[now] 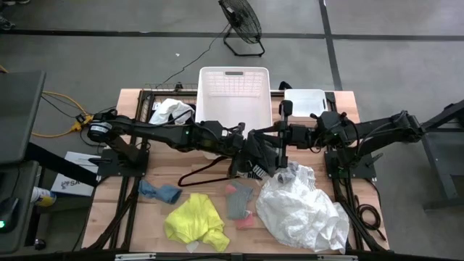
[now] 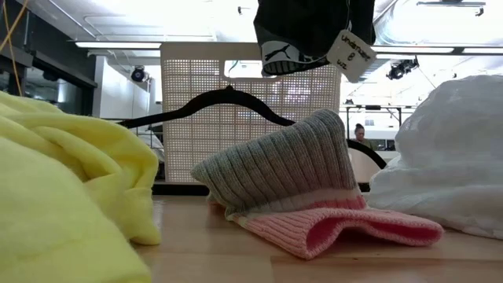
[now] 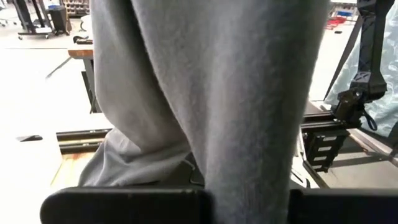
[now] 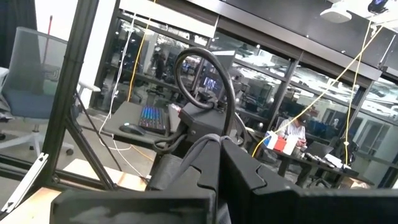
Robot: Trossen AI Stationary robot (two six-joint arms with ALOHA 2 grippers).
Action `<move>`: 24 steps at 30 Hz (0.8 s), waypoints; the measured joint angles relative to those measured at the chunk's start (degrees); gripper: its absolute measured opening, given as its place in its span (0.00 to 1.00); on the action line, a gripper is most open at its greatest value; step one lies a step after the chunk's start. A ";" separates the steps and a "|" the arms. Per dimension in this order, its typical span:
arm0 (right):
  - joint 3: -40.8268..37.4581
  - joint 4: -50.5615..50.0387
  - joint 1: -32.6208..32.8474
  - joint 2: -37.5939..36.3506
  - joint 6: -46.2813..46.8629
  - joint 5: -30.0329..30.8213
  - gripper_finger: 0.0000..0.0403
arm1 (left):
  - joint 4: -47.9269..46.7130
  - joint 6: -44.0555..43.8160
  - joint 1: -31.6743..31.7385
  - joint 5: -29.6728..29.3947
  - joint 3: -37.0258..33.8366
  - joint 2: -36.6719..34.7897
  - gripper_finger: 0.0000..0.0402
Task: Pick & Place Cloths
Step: Put the gray underwear into the wire basket
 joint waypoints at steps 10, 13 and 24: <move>0.00 0.02 2.16 -0.35 0.47 2.41 0.01 | -1.89 1.06 0.01 -0.21 0.00 -0.99 0.01; 0.00 -0.14 3.57 -0.59 1.23 4.06 0.03 | -2.63 1.27 0.00 -0.24 -0.02 -1.65 0.01; 0.00 -0.14 6.34 -1.38 7.34 22.18 0.53 | -5.66 1.51 0.00 -0.37 -0.11 -3.50 0.01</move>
